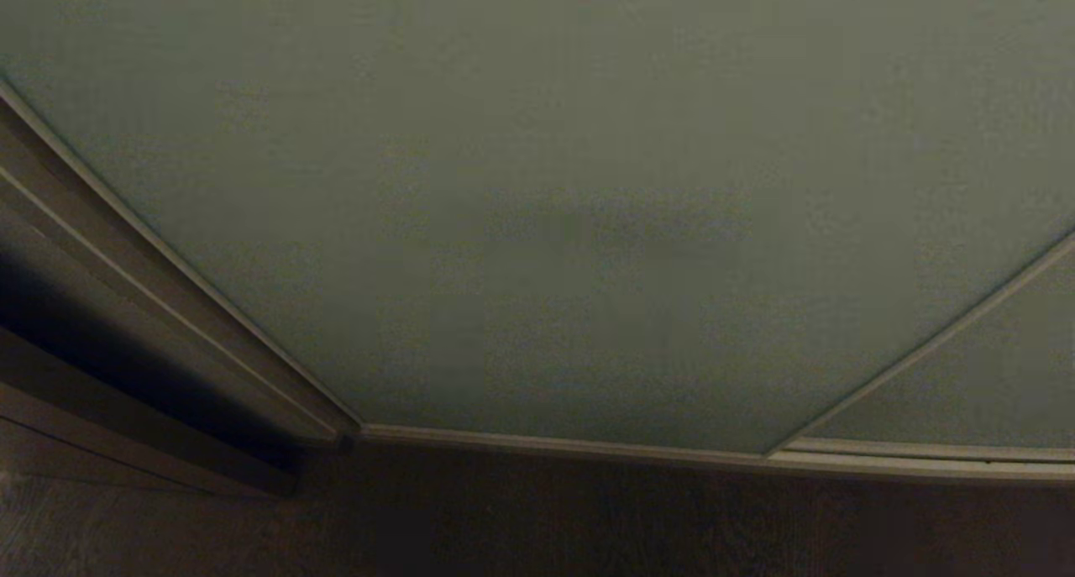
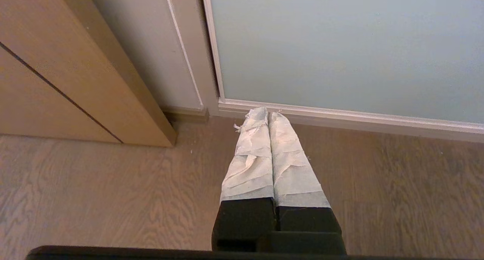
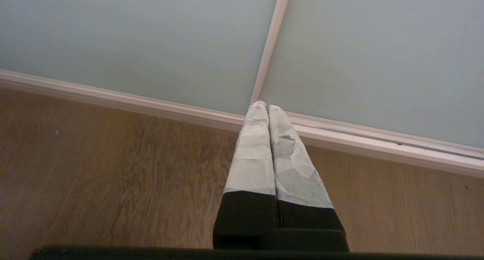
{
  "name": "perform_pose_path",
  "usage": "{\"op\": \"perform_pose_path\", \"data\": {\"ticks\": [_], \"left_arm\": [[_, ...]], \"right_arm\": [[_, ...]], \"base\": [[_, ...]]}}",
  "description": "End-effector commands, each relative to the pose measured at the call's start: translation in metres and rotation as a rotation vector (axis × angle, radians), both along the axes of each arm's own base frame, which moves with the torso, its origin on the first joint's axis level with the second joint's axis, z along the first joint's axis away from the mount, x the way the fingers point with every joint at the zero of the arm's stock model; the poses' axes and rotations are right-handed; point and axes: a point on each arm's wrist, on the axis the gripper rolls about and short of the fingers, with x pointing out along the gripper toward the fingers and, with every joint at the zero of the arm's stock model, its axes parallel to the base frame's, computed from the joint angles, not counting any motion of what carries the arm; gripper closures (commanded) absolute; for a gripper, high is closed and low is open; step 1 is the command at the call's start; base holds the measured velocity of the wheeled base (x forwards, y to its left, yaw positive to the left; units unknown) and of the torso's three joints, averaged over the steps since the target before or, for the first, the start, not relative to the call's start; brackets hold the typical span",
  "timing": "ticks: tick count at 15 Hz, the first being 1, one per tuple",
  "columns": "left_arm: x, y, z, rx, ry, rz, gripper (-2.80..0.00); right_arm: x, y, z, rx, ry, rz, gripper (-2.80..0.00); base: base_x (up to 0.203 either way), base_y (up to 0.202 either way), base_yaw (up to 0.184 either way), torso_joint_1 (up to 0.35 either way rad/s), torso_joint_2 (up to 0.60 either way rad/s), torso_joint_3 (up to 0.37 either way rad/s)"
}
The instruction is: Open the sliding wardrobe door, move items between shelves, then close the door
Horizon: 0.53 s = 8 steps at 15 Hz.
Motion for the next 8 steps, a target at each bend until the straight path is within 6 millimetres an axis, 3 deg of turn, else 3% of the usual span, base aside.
{"op": "perform_pose_path", "data": {"ticks": [1,8], "left_arm": [[0.0001,0.0000,0.0000,0.000,0.001,0.001,0.00],[0.0001,0.0000,0.0000,0.000,0.001,0.001,0.00]], "right_arm": [[0.0002,-0.0001,-0.0019,0.022,0.011,-0.007,0.00],[0.0002,-0.0002,-0.0015,0.058,0.007,-0.009,0.00]], "base": [[0.000,0.000,0.000,0.000,0.00,0.000],[0.000,0.000,0.000,0.000,0.00,0.000]]}}
